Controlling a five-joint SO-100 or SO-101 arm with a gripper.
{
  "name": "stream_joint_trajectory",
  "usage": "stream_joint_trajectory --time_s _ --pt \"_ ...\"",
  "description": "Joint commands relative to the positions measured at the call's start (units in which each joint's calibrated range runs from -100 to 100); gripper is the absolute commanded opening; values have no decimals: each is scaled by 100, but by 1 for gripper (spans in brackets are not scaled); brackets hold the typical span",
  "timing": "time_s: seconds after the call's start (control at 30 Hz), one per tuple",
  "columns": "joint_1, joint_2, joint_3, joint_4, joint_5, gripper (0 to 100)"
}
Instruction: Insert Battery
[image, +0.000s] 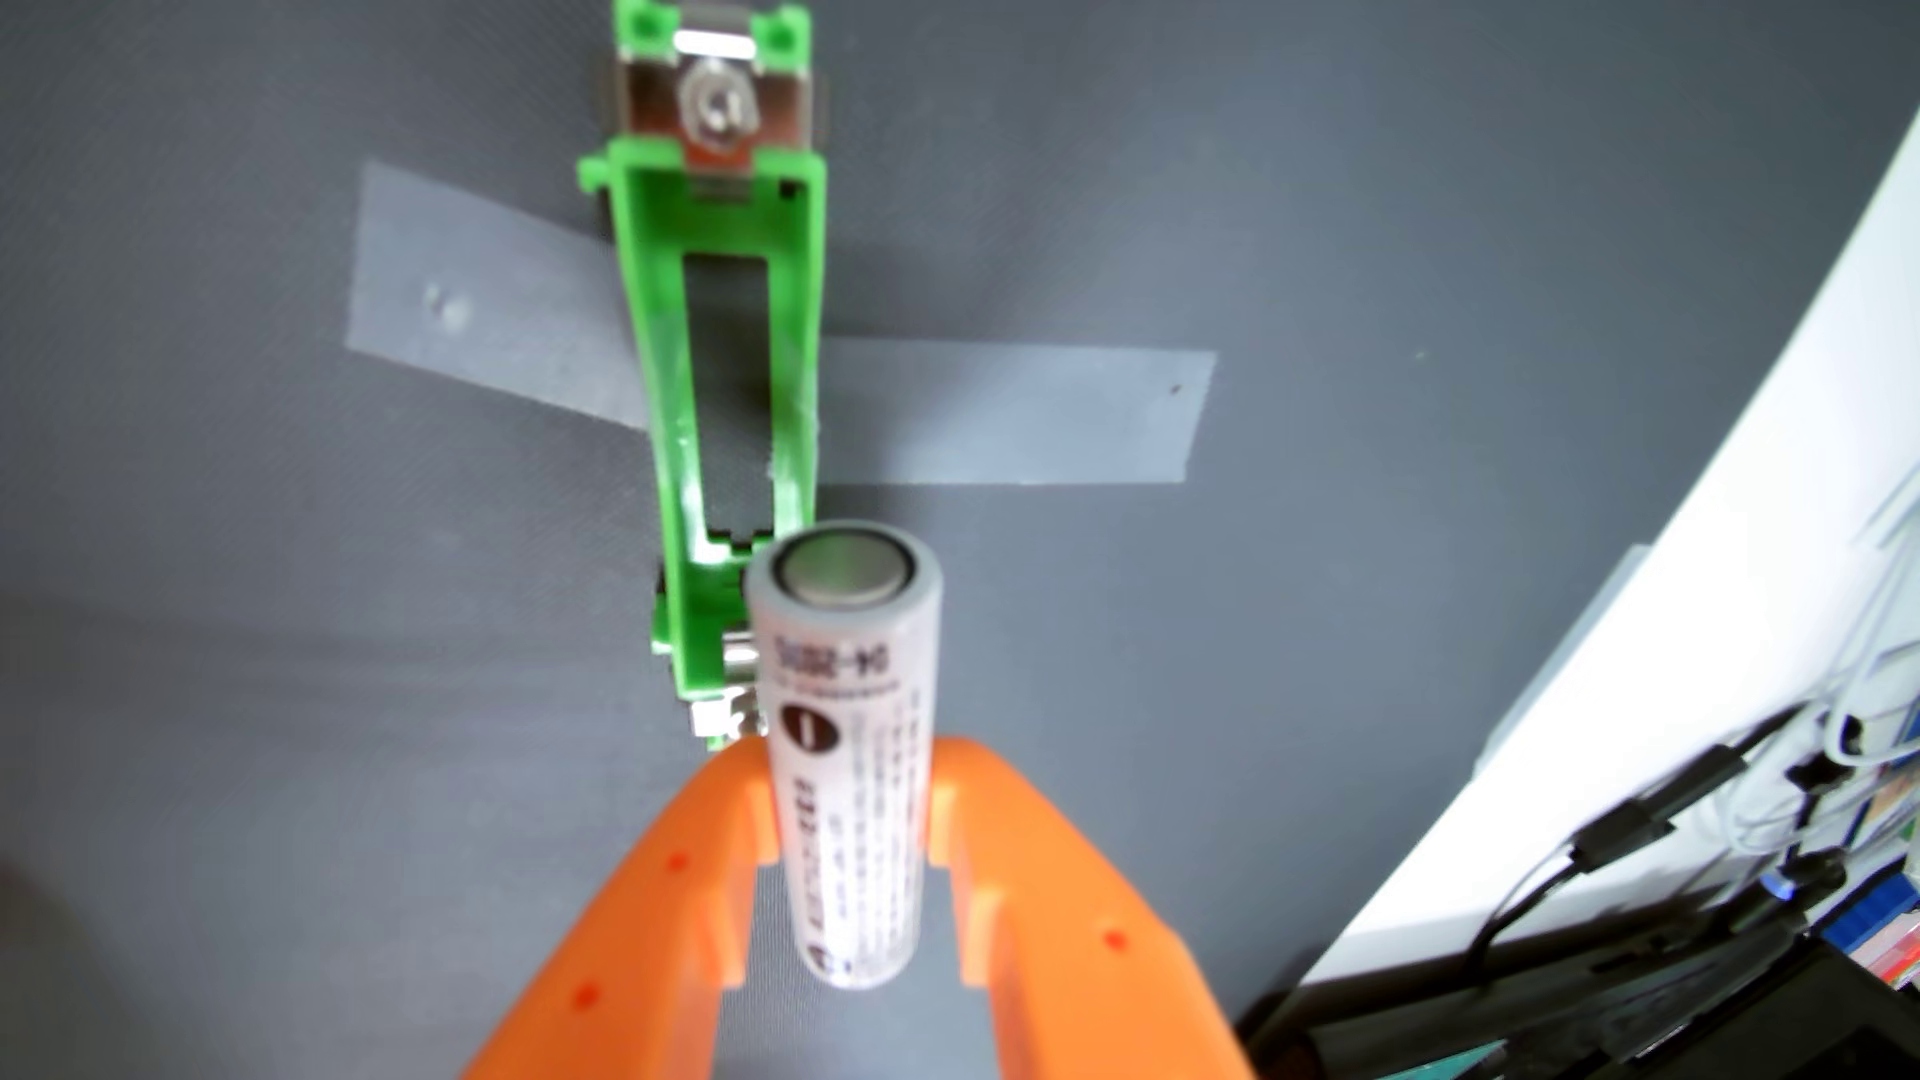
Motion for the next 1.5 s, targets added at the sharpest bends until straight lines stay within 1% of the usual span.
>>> stream_joint_trajectory --time_s 0.0,0.37,0.5,0.67,0.83,1.47 --pt "-65 -182 14 -250 -18 1" --pt "-65 -182 -58 -199 -28 1" --pt "-89 -191 -67 -182 -157 1" --pt "-396 -191 -22 -174 -173 1" --pt "-691 -191 -40 55 -147 1" --pt "-573 -191 185 46 -183 1"
